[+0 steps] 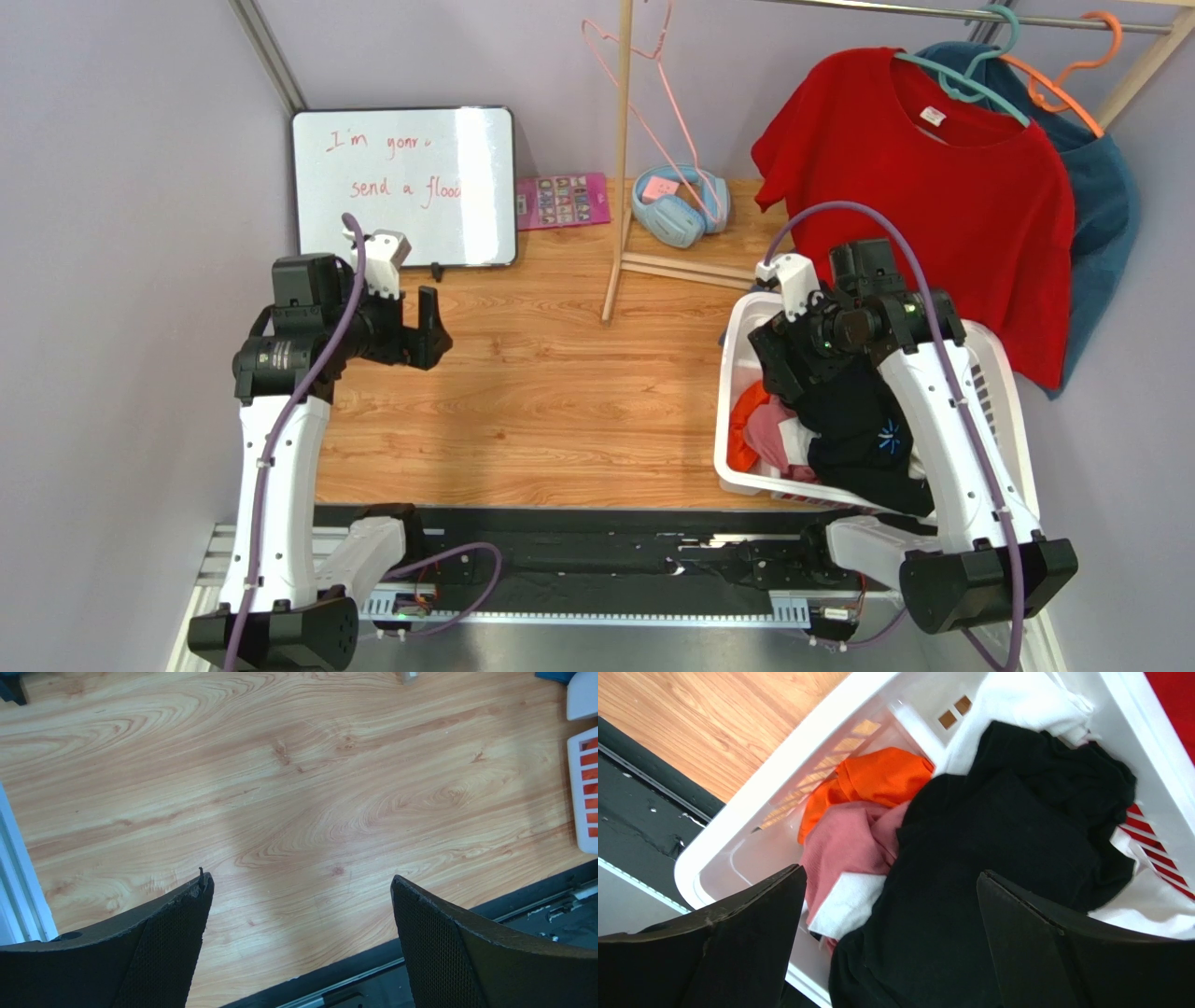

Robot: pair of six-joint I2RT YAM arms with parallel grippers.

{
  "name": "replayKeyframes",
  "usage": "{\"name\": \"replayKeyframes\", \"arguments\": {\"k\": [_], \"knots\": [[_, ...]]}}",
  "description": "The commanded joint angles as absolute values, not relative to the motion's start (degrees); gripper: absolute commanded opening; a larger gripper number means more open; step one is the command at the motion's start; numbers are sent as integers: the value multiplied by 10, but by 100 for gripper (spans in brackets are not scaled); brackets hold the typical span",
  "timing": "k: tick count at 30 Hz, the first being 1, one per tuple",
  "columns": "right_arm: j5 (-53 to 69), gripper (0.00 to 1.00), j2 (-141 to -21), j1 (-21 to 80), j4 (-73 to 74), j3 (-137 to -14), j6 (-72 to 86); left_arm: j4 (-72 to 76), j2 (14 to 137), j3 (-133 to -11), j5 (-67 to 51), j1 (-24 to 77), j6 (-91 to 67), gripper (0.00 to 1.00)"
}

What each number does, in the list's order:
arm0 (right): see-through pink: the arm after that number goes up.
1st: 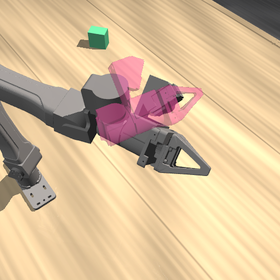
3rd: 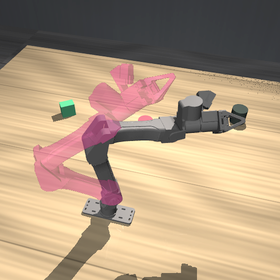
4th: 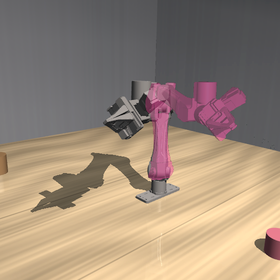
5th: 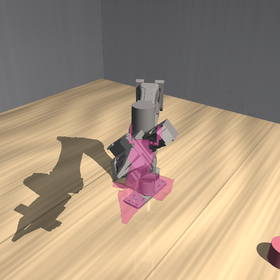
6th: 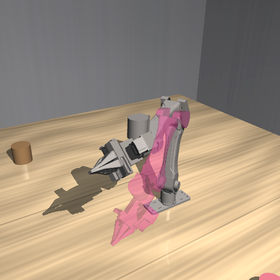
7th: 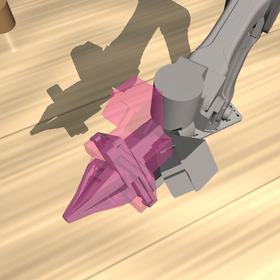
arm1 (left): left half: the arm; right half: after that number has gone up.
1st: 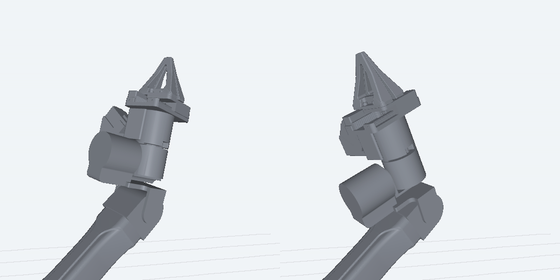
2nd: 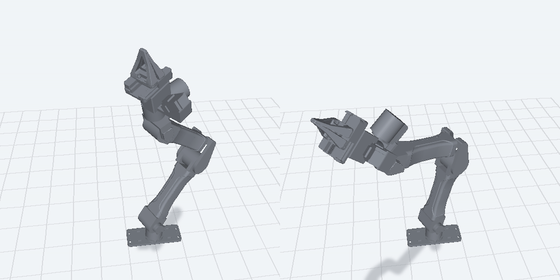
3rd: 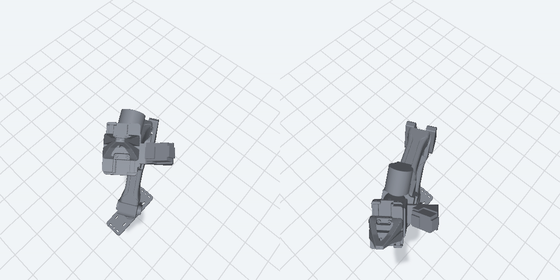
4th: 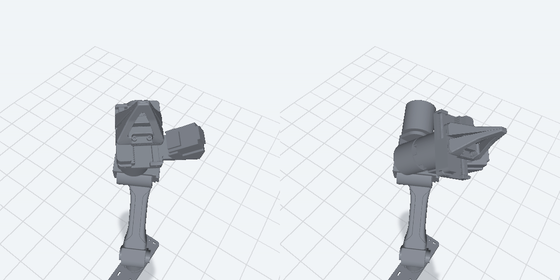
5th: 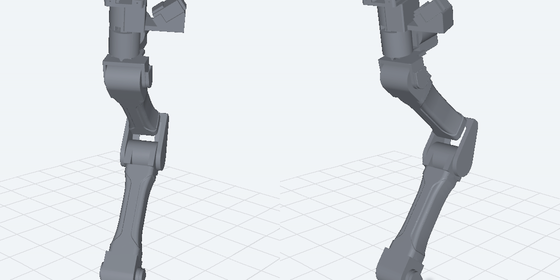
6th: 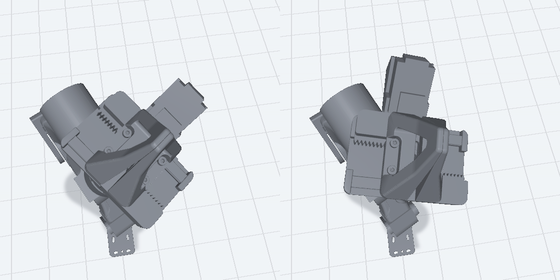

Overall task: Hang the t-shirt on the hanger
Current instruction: Pick up the T-shirt and place it in the bin.

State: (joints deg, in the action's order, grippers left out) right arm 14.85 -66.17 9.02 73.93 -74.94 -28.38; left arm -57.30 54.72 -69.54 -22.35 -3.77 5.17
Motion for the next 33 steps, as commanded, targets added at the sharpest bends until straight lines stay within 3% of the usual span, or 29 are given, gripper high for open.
{"name": "replayKeyframes", "arguments": {"k": [1,6,15,18,20,21,23,24,26,27,33], "knots": [[147,97,-648,39,817,-798,-349,-577,548,-732,-226,-38,86,99],[133,99,-632,-53,862,-793,-436,-580,554,-734,-234,-39,97,99],[86,97,-620,-59,785,-663,-450,-576,557,-726,-243,-39,96,99],[85,87,-623,-59,766,-631,-450,-575,547,-722,-240,-39,98,99],[84,69,-624,-59,767,-634,-450,-576,541,-719,-238,-39,101,99],[85,52,-622,-59,770,-639,-450,-576,537,-715,-240,-39,102,99],[91,35,-615,-59,773,-656,-448,-575,533,-711,-248,-38,102,99],[97,19,-613,-59,784,-681,-447,-572,532,-708,-249,-39,100,99],[119,5,-609,-59,798,-711,-445,-572,532,-708,-251,-39,102,99],[132,0,-610,-59,810,-753,-440,-571,533,-708,-250,-39,101,99],[213,0,-633,-59,835,-907,-418,-563,539,-728,-257,-39,96,99]]}}
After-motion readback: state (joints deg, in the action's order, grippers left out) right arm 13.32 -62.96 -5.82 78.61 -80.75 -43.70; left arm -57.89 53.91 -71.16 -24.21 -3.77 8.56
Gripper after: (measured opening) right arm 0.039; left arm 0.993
